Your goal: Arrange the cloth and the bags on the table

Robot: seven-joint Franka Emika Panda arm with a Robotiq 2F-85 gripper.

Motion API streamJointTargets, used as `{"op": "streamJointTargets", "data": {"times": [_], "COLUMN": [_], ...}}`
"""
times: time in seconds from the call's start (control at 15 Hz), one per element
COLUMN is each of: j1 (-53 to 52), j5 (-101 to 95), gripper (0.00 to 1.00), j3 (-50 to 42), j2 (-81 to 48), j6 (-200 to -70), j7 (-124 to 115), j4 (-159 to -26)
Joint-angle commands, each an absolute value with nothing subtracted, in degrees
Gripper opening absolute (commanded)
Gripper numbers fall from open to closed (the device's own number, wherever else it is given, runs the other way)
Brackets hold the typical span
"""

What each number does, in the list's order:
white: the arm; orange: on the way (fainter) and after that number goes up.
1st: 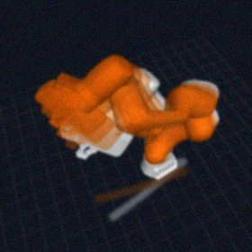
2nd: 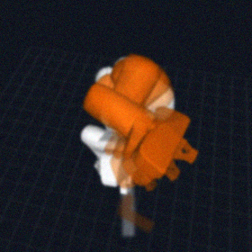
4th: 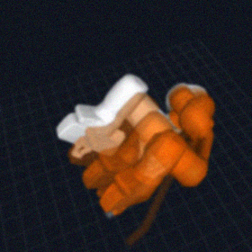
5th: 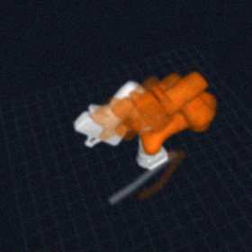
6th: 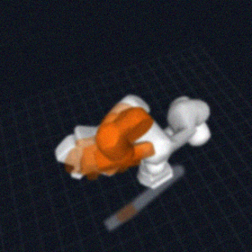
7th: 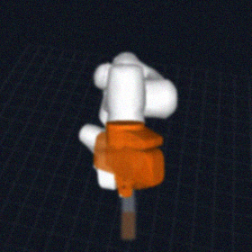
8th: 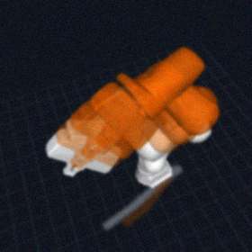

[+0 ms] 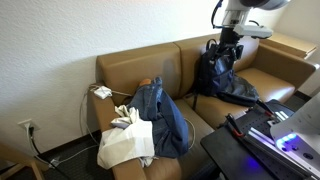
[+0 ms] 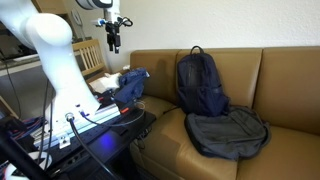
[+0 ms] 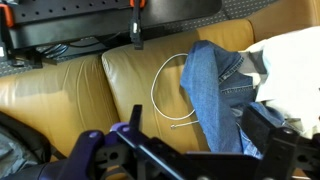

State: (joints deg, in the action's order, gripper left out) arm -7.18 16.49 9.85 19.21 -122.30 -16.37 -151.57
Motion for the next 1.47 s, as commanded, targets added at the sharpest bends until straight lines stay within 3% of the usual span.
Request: {"op": "streamJointTargets", "data": {"times": [0.0, 0.4, 0.8, 1.0, 1.07, 1.13, 1.4], "j1": [-7.7, -8.1, -12.8, -20.0, -23.2, -19.4, -23.6], "j5": [16.5, 15.6, 17.9, 8.8, 5.5, 10.2, 7.3], "gripper": [1.0, 1.0, 1.0, 1.0, 1.0, 1.0, 1.0], "j3": [10.5, 11.7, 13.9, 9.7, 6.6, 10.3, 6.9], "j2": [15.9, 5.2, -13.4, -22.6, -24.8, -19.5, -25.1], "j6": [-124.4, -127.8, -155.6, -167.2, -166.4, -165.0, -166.3], "j7": [-19.1, -23.7, -29.1, -37.2, -40.1, -35.9, -39.0], "j4": [-150.6, -145.7, -138.9, -134.2, -132.2, -136.6, -132.5]}}
